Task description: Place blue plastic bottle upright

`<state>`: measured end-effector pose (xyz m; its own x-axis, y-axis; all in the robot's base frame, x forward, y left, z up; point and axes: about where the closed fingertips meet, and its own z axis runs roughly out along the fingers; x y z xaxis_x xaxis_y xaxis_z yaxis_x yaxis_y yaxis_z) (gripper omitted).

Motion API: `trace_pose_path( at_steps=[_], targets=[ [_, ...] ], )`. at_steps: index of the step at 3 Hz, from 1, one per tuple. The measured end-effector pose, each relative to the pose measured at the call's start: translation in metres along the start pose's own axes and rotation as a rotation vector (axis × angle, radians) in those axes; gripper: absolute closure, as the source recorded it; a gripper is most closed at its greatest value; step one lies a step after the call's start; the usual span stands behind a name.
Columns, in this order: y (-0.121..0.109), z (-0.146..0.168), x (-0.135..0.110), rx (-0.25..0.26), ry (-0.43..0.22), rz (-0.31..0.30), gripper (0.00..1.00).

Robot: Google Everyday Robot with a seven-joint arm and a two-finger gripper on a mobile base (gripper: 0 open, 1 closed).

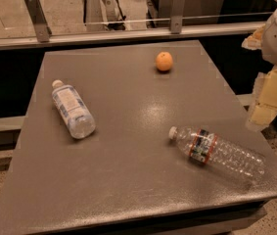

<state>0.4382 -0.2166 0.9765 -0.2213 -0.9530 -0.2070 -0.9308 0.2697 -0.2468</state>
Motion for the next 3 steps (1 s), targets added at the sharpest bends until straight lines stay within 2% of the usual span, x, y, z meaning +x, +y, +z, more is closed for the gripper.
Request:
trace_pose_path(
  at_steps=[2,3],
  targets=[
    [0.000,0.003,-0.011,0.001,-0.011,-0.004,0.00],
    [0.002,0.022,-0.064,-0.019,-0.059,-0.017,0.00]
  ],
)
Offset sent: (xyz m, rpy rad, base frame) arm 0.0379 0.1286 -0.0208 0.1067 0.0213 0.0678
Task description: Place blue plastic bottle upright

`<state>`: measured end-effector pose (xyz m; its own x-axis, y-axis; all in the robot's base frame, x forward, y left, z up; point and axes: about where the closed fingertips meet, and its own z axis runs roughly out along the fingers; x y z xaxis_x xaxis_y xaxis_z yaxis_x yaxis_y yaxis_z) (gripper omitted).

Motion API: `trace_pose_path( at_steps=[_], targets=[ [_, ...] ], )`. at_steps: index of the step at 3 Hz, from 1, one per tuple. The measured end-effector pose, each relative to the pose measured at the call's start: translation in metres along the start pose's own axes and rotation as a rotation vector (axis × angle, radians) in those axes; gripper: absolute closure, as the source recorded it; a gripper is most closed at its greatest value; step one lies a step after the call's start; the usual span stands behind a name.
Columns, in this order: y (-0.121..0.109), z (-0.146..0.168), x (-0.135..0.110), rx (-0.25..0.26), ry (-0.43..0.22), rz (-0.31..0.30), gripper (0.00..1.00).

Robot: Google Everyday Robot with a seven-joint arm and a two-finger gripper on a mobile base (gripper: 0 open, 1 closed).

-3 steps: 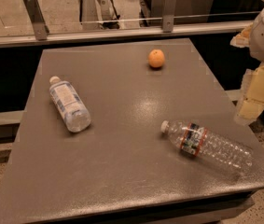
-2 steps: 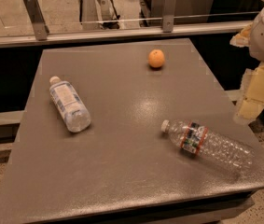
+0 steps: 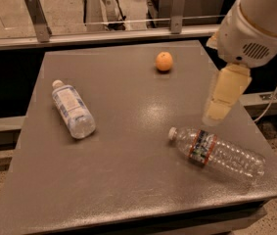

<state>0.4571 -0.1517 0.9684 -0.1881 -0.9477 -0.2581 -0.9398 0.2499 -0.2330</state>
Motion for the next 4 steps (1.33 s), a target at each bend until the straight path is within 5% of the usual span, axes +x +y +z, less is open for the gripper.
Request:
trace_pose_path(
  at_steps=[1,2,3,4],
  targets=[
    [-0.001,0.048,-0.089,-0.045,-0.086,-0.009,0.00],
    [-0.005,0.072,-0.153,-0.065,-0.164,0.022,0.00],
    [-0.005,0.072,-0.153,-0.065,-0.164,0.021,0.00],
    [-0.013,0.080,-0.182,-0.080,-0.243,0.030,0.00]
  ],
)
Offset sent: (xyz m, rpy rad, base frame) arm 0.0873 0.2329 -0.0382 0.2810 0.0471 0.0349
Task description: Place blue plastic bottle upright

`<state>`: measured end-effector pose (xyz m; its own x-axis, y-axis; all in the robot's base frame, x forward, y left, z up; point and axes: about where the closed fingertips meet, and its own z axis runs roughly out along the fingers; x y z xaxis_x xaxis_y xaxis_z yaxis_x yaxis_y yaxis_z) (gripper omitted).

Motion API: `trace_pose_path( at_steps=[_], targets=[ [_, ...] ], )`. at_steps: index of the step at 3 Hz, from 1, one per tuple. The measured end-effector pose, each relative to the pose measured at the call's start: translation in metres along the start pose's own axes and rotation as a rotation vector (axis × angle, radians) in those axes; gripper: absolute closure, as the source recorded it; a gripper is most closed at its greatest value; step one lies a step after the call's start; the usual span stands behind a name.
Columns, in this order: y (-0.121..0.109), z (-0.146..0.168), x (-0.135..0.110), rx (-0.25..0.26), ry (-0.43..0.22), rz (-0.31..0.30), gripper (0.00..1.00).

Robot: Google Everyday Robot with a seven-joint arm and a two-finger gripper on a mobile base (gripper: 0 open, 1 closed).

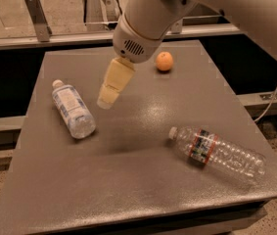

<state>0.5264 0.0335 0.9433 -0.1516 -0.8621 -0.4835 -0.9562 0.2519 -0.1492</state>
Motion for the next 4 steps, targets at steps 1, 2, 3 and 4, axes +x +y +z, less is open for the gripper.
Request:
trace_pose_path(
  at_steps=[1,2,3,4],
  targets=[
    [-0.011,0.035,-0.043,-0.054,-0.070,0.043,0.00],
    [-0.013,0.073,-0.082,-0.107,-0.092,0.137,0.00],
    [-0.011,0.107,-0.097,-0.121,-0.052,0.266,0.00],
    [-0.008,0.130,-0.098,-0.091,0.043,0.381,0.00]
  ],
)
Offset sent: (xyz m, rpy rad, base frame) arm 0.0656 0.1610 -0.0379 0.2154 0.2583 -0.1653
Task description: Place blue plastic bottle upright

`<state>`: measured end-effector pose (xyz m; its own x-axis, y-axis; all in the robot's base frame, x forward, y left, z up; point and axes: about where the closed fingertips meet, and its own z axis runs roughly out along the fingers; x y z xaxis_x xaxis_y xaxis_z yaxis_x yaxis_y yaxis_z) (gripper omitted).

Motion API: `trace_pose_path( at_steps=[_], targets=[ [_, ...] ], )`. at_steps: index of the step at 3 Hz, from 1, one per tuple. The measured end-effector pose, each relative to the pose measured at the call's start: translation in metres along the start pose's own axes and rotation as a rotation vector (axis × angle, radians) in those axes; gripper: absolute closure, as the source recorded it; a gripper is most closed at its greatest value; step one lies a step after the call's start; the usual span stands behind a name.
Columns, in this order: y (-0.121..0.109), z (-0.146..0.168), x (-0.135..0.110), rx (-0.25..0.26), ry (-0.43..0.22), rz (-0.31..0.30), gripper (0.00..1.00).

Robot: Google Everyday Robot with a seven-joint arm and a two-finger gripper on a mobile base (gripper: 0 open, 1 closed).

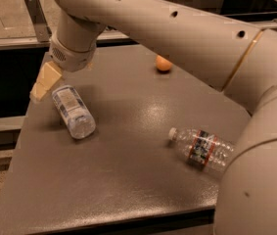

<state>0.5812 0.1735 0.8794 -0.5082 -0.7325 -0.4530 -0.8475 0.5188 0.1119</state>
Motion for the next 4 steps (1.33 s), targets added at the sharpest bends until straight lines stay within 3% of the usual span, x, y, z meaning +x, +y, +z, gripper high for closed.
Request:
trace_pose_path(
  at_steps=[1,3,4],
  targets=[
    [-0.001,0.020,0.011,0.073,0.117,0.106,0.00],
    [0.003,0.039,0.026,0.206,0.299,0.211,0.00],
    [0.008,0.043,0.026,0.261,0.341,0.239,0.18]
  ],
)
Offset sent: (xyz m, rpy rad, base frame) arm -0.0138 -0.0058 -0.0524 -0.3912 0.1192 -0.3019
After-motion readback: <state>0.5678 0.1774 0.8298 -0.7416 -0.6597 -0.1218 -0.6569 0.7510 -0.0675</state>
